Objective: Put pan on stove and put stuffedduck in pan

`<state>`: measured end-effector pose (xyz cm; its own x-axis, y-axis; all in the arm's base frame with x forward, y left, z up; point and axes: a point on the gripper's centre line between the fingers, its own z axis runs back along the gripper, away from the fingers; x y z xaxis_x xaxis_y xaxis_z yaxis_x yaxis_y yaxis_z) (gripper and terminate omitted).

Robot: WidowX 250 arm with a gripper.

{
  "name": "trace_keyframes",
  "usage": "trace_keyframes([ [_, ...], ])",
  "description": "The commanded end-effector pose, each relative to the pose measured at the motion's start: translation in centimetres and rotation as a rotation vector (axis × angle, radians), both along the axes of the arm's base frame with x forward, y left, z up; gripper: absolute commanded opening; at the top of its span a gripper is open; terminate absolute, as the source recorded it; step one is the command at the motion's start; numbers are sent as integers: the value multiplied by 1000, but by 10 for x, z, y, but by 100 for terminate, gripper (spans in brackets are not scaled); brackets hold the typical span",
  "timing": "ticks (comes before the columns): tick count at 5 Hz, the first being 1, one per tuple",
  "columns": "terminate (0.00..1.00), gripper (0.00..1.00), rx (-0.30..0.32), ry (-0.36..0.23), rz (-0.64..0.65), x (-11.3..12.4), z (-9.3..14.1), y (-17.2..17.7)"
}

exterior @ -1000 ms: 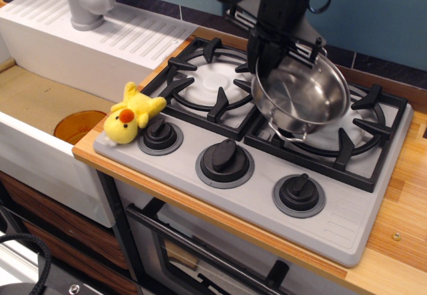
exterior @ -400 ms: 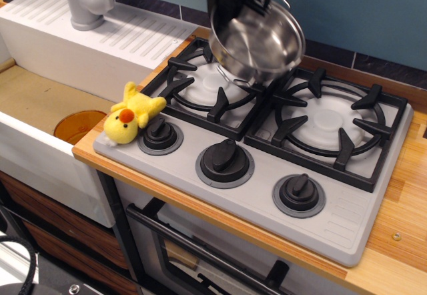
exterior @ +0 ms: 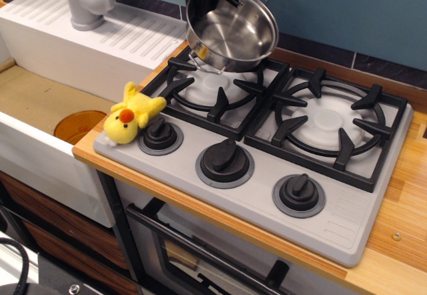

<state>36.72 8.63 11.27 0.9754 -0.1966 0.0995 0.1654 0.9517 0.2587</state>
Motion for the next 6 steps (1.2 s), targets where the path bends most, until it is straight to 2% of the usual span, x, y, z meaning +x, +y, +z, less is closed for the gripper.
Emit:
trace_keyframes([
  [1, 0, 0, -23, -57, -14, 9, -1, 18],
  [3, 0, 0, -47, -72, -21, 11, -24, 17],
  [4, 0, 100, -44, -72, -36, 13, -30, 17],
  [6, 0, 100, -44, -58, -58, 10, -27, 21],
])
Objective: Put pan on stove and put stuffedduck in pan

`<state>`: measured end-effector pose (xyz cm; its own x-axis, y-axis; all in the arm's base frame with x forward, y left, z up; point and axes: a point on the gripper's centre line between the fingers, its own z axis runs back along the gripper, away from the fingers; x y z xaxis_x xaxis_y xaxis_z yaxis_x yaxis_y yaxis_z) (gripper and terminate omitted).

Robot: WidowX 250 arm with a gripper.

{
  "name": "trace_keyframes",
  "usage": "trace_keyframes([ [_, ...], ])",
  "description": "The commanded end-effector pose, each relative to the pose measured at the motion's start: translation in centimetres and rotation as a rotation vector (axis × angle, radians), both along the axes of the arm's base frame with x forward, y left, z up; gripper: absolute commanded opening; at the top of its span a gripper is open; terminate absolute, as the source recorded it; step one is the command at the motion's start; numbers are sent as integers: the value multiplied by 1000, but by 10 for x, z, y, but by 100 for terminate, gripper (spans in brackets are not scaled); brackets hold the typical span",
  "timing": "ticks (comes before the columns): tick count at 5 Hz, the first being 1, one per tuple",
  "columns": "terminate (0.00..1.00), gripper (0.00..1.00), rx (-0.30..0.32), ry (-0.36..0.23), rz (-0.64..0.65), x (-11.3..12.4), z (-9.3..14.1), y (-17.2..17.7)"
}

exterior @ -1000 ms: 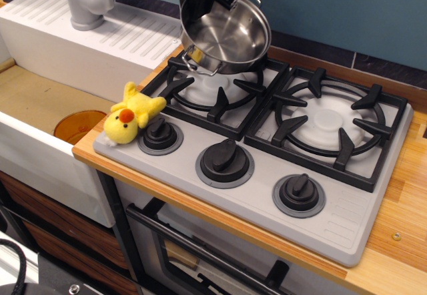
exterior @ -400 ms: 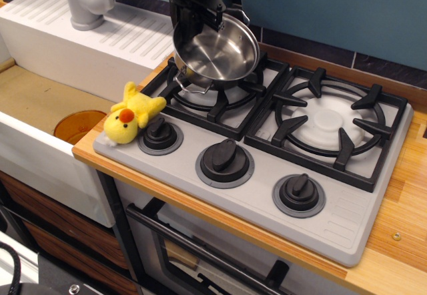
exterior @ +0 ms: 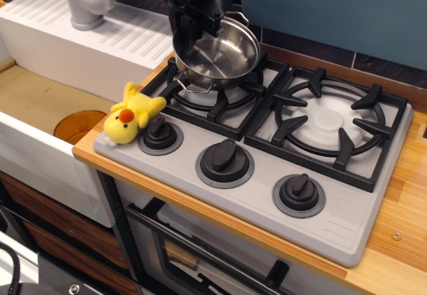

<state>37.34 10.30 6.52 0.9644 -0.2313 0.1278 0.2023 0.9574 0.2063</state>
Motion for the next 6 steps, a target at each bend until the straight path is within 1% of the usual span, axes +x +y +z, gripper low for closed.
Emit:
trace_keyframes([
  [1, 0, 100, 28, -37, 2, -5, 33, 0],
  [2, 0, 100, 39, -8, 4, -14, 54, -3],
  [3, 0, 100, 89, 16, -31, -17, 70, -5],
  [6, 0, 100, 89, 16, -31, -17, 70, -5],
])
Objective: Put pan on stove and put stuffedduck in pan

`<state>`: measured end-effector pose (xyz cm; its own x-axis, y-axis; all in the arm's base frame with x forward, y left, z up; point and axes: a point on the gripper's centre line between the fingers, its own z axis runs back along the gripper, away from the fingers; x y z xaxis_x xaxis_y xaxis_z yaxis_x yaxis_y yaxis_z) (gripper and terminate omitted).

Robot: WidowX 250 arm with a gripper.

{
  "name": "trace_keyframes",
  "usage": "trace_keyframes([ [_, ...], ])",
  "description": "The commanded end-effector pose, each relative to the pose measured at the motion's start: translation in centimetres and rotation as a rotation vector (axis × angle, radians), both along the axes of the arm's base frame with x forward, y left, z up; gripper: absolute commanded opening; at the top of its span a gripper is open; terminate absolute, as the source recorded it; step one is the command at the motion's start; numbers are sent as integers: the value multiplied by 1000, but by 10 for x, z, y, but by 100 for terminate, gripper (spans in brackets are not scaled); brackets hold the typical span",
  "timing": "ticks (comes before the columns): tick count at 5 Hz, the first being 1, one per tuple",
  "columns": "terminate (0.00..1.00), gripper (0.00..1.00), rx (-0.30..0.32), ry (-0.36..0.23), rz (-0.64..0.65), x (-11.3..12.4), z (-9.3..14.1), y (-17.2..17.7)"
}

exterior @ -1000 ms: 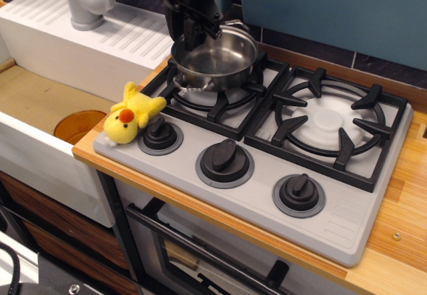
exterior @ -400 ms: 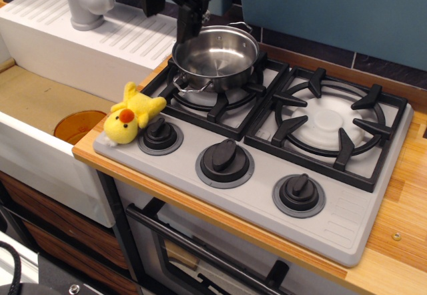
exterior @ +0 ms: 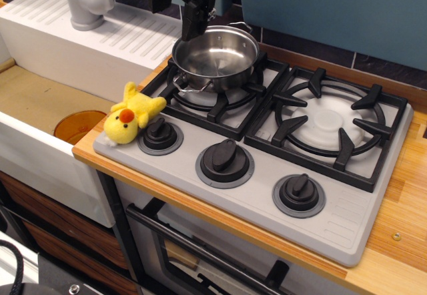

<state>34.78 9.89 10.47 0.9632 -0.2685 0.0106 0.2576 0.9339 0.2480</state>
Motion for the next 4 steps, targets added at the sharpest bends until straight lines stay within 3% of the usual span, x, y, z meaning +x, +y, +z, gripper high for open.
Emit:
trace_keyframes([
  [1, 0, 100, 18, -88, -2, 8, 30, -1],
  [2, 0, 100, 17, -65, 48, -5, 40, -2],
  [4, 0, 100, -29, -137, 81, -36, 30, 4],
])
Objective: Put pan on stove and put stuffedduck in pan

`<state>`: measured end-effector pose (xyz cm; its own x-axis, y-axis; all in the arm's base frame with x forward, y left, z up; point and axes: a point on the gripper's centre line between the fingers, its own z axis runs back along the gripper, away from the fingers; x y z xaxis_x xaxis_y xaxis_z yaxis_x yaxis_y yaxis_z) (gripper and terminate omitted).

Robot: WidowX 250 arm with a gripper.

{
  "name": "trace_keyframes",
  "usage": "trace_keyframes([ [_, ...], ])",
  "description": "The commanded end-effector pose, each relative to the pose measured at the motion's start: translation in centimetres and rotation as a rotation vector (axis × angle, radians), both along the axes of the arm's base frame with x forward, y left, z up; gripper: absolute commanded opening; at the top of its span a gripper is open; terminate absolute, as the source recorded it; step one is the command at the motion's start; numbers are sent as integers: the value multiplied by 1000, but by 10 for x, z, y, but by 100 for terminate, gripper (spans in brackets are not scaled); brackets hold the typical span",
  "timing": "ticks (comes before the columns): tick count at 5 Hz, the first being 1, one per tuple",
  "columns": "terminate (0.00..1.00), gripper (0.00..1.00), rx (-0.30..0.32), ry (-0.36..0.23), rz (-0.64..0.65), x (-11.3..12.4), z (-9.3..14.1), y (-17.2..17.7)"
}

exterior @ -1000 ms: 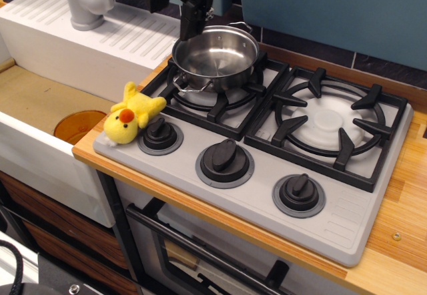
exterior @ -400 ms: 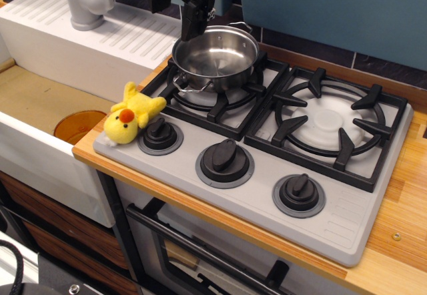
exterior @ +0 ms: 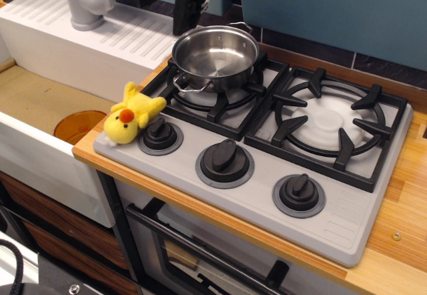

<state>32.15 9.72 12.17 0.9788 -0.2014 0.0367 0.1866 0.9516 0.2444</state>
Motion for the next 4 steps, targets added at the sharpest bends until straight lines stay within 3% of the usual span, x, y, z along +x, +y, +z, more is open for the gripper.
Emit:
trace_keyframes([
  [1, 0, 100, -39, -140, 28, -24, 9, 8],
  [4, 0, 100, -10, -201, 71, -60, -14, 8],
])
